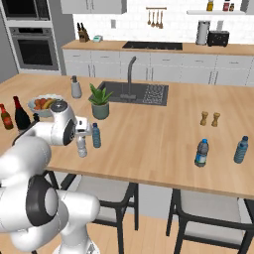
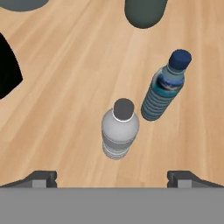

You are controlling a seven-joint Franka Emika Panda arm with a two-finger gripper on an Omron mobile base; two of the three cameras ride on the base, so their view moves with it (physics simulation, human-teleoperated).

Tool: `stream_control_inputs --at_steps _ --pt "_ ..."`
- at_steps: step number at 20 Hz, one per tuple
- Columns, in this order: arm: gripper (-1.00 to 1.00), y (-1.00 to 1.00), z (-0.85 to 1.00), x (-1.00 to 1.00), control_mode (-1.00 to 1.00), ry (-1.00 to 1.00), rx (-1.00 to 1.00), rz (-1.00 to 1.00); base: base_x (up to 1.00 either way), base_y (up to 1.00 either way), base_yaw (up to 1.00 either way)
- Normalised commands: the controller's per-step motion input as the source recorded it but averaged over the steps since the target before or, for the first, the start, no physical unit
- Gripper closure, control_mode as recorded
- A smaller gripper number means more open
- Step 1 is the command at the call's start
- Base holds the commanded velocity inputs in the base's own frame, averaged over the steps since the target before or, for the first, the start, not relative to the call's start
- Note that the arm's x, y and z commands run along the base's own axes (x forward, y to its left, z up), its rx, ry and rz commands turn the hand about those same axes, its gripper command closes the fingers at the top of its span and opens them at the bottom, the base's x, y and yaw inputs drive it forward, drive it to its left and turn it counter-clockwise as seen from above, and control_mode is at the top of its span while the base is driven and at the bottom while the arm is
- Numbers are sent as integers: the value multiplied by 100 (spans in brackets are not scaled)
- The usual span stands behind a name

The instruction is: Move the plastic bottles in the middle to the plastics group, and the glass bottles in the middle to the glass group.

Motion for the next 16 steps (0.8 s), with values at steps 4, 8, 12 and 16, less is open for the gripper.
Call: stream_control_inputs --at_steps 4,8,12,16 --pt "-100 -4 -6 8 -100 0 0 0 0 0 0" --pt "-100 0 -10 14 -100 0 0 0 0 0 0" --pt "-100 0 -8 17 -100 0 0 0 0 0 0" --pt "-100 0 -14 18 -100 0 0 0 0 0 0"
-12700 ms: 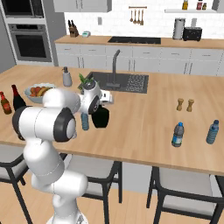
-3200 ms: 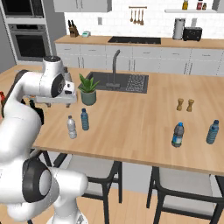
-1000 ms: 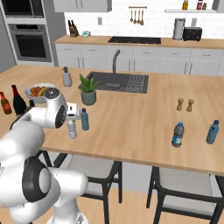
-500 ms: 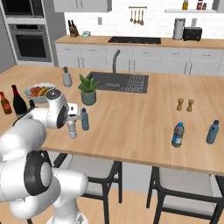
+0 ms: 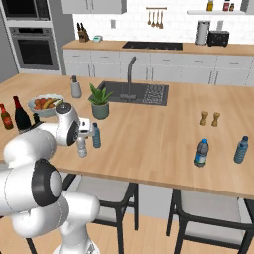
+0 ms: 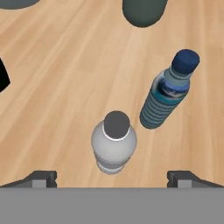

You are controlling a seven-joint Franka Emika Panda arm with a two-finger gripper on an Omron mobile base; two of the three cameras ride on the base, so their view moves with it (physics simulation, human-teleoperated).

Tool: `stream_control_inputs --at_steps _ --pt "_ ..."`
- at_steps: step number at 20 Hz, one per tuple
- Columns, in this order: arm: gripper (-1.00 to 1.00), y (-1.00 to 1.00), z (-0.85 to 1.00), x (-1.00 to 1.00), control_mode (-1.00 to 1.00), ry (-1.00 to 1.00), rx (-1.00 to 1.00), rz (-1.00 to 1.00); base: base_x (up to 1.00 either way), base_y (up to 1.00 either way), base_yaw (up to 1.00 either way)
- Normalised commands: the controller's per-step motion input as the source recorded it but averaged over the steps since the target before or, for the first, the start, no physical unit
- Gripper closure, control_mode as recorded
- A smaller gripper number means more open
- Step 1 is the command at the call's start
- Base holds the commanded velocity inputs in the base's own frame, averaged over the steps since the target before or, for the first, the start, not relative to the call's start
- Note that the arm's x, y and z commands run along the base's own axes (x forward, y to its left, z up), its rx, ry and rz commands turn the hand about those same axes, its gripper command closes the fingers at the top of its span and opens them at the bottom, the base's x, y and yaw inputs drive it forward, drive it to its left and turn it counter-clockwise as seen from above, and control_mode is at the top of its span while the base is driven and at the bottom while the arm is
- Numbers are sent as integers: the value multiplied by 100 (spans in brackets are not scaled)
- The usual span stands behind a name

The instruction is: Move the plastic bottles in the middle to the plastics group, and the glass bottles in the middle to the glass group.

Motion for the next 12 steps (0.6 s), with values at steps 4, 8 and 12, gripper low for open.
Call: stream_control_inputs --at_steps 4,8,12 --pt "-100 0 -18 9 -100 0 0 0 0 0 0" --pt "-100 1 -14 13 -100 0 0 0 0 0 0" --pt "-100 3 -11 14 -100 0 0 0 0 0 0"
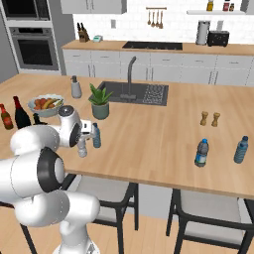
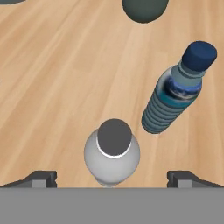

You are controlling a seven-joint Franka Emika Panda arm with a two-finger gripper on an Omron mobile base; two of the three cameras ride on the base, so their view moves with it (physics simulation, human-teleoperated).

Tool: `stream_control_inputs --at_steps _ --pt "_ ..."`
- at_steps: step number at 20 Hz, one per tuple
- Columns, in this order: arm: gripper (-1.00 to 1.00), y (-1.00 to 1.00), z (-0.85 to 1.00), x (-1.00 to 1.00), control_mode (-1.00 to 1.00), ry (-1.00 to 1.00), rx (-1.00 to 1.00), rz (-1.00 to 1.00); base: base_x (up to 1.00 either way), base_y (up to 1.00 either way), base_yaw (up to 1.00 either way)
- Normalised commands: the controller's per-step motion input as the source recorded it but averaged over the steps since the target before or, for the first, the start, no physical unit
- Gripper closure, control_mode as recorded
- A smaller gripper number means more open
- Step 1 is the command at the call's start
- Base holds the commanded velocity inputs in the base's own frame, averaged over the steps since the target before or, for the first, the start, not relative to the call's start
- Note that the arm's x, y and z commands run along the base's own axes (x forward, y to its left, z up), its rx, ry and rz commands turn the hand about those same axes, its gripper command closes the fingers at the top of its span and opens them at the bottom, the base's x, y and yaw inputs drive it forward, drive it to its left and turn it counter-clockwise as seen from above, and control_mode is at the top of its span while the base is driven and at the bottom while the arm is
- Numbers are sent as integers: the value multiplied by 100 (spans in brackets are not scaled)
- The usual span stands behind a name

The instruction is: Move the plastic bottles in the middle to the plastics group, and the glass bottles in the middle to the glass group.

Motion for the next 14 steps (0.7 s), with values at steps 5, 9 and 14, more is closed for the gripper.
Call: stream_control_inputs --at_steps 5,9,14 --pt "-100 0 -7 14 -100 0 0 0 0 0 0" --pt "-100 0 -12 20 -100 0 0 0 0 0 0" --pt "-100 0 -8 12 -100 0 0 0 0 0 0"
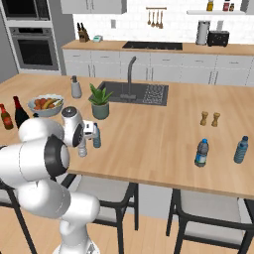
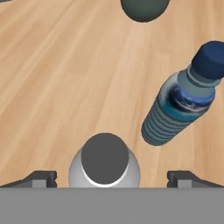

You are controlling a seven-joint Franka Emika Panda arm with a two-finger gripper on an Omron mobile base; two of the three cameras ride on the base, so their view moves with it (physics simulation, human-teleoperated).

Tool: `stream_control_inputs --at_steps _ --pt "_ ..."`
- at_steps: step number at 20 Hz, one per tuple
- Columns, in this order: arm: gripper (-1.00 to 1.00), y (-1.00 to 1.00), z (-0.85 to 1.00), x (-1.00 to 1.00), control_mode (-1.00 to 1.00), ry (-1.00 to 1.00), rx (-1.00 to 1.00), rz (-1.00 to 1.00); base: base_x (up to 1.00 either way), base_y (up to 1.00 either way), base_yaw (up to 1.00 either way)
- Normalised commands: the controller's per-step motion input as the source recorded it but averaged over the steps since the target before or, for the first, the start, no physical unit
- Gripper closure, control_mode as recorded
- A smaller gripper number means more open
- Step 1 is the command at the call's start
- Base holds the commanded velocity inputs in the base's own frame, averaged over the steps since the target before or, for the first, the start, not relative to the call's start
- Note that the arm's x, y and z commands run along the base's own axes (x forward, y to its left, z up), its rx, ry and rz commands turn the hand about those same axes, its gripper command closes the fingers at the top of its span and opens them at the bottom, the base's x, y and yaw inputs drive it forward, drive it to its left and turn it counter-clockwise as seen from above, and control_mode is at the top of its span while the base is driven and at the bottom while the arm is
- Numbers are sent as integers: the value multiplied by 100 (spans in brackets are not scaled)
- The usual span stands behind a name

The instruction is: Move the plastic bottles in the middle to the plastics group, and the glass bottles in the middle to the glass group.

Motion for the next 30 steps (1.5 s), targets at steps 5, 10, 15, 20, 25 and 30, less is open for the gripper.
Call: stream_control_inputs --at_steps 5,10,15,20,25,30 --pt "100 0 0 0 -100 0 0 0 0 0 0" --pt "100 0 0 0 -100 0 0 0 0 0 0" --pt "100 -1 19 -22 -100 -4 0 0 0 0 0" --pt "100 -16 74 -52 -100 -7 4 0 0 0 0" --pt "100 -34 99 -52 -100 -5 3 -1 0 0 0" --pt "100 -58 96 -31 -100 -2 1 0 0 0 0"
